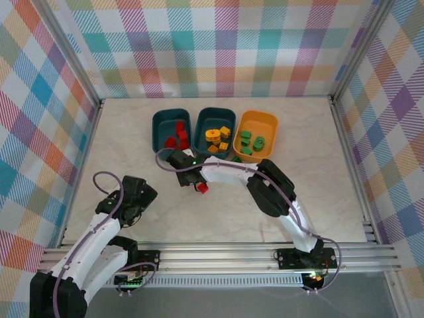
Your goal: Sort the legos into containers by color
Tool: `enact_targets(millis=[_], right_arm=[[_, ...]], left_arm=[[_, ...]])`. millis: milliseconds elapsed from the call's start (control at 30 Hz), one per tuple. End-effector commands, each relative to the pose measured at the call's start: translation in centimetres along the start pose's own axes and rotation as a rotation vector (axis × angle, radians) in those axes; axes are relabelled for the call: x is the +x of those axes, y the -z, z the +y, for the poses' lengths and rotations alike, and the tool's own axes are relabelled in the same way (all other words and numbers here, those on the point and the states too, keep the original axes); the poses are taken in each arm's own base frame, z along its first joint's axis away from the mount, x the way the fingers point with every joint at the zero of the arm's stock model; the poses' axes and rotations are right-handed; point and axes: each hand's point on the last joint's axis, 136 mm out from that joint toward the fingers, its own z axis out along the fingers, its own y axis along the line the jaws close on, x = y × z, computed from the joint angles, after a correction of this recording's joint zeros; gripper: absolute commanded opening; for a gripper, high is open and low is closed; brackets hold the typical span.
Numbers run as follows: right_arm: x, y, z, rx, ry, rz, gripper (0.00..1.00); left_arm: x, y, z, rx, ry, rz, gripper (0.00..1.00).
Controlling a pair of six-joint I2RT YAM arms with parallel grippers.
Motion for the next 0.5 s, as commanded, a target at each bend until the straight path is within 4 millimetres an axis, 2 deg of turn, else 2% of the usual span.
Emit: enact_targets(millis=[0, 100, 200, 333, 467], right_arm=[[-4.3, 5.3, 1.2, -0.073, 0.009, -0.14, 0.39], [-6.8, 5.6, 1.4, -0.087, 0.009, -0.187, 0.39], [-9.5, 4.8, 1.4, -0.11, -0.002, -0.217, 0.39], [-12.8, 2.9, 1.1, -0.166, -0.037, -0.22, 0.4], [-14.3, 0.9, 0.5, -0.193, -0.047, -0.202, 0.4]], left_arm=[[-2.4, 1.8, -0.9, -0.001, -0.031, -0.073, 1.0], [-2.8, 2.3, -1.3, 0.012, -0.041, -0.074, 1.0], [-1.8, 1.9, -1.8, 0.034, -0.056, -0.018, 1.0], [0.0, 1.2, -1.9, 0.04, -0.098, 0.082, 1.0], [1.1, 1.2, -1.9, 0.057, -0.139, 0.135, 1.0]])
